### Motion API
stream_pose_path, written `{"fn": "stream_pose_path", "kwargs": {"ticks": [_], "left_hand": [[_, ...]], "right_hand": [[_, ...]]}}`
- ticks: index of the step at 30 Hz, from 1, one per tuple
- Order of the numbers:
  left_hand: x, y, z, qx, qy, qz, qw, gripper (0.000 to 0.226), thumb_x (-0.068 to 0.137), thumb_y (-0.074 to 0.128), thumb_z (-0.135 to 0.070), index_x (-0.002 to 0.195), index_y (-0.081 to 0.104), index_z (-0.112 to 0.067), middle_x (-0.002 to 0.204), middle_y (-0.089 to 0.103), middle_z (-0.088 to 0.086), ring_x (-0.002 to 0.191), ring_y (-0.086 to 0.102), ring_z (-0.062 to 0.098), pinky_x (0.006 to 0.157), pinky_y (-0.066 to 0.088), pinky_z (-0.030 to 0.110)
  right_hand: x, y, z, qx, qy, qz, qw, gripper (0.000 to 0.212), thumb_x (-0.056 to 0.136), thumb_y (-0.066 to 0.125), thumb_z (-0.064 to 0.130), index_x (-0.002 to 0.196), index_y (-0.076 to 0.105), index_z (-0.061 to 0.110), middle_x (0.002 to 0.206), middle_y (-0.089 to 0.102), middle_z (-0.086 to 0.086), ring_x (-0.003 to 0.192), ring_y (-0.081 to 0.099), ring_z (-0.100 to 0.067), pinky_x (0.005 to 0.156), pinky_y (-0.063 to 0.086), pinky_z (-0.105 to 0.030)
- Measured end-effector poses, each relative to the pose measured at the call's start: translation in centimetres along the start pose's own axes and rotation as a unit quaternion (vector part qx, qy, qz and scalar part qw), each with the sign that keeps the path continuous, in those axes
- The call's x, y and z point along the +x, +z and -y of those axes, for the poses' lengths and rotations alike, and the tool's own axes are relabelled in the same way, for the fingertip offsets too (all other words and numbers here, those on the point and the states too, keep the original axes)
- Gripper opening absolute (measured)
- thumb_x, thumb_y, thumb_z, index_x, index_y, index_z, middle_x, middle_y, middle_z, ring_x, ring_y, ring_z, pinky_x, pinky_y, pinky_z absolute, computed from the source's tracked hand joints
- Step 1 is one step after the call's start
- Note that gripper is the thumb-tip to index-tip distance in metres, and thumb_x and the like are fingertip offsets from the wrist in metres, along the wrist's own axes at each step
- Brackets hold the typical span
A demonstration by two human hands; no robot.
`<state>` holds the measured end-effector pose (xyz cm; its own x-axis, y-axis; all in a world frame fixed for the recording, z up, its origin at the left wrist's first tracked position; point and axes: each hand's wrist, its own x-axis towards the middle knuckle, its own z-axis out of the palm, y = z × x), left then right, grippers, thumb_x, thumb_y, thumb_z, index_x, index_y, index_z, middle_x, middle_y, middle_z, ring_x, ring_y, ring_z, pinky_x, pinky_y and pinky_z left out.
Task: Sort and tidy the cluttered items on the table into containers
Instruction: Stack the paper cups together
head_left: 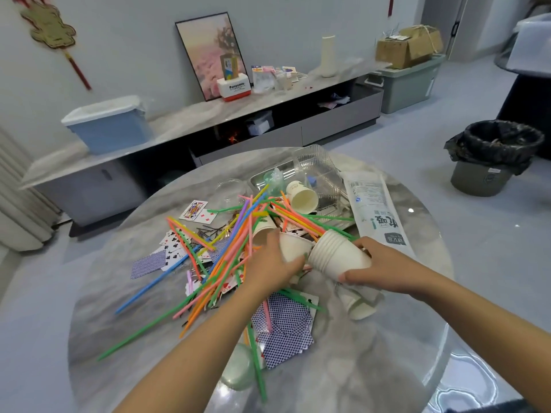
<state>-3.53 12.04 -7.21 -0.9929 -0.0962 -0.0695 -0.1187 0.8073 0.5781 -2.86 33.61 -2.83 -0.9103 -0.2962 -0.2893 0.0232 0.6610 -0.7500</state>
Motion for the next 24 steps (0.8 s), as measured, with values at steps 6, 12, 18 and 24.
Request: {"fn": "stream_pose_path", "kwargs": {"ticks": [6,12,18,24], "left_hand": [[0.3,-1.4,-0.6,-0.302,-0.103,0.004,0.948,0.061,0.076,0.062,-0.052,0.125,0.034,-0.030,0.127,0.054,0.004,0.103,0.062,0.024,0.086,0.054,0.048],[-1.2,-1.8,-3.8,-0.295,-0.072,0.074,0.950,0.034,0.098,0.040,-0.040,0.101,0.062,-0.015,0.091,0.060,-0.003,0.082,0.056,0.011,0.089,0.049,0.035],[-2.0,-0.8,-5.1,-0.320,-0.031,0.161,0.933,0.058,0.097,0.018,-0.057,0.129,0.052,-0.023,0.127,0.058,-0.002,0.116,0.054,0.011,0.103,0.038,0.035],[-3.2,2.5,-4.2,-0.089,0.048,0.182,0.978,0.056,0.085,0.055,-0.029,0.139,0.041,-0.025,0.143,0.038,0.004,0.128,0.039,0.018,0.103,0.033,0.031]], "right_hand": [[-0.1,0.8,0.4,-0.059,-0.027,0.015,0.998,0.060,0.071,0.076,0.035,0.122,0.047,0.025,0.105,0.056,0.008,0.091,0.057,-0.008,0.079,0.050,-0.027],[0.2,0.7,0.6,-0.029,-0.056,-0.055,0.997,0.060,0.072,0.077,0.034,0.123,0.047,0.022,0.107,0.055,0.006,0.090,0.054,-0.010,0.063,0.040,-0.017],[0.2,-0.6,0.0,-0.007,-0.061,-0.103,0.993,0.064,0.071,0.078,0.033,0.127,0.048,0.024,0.108,0.054,0.007,0.094,0.054,-0.013,0.067,0.041,-0.023],[0.2,-2.3,-1.1,-0.087,0.002,-0.114,0.990,0.067,0.069,0.077,0.041,0.125,0.047,0.020,0.109,0.056,0.001,0.086,0.052,-0.015,0.057,0.042,-0.022]]}}
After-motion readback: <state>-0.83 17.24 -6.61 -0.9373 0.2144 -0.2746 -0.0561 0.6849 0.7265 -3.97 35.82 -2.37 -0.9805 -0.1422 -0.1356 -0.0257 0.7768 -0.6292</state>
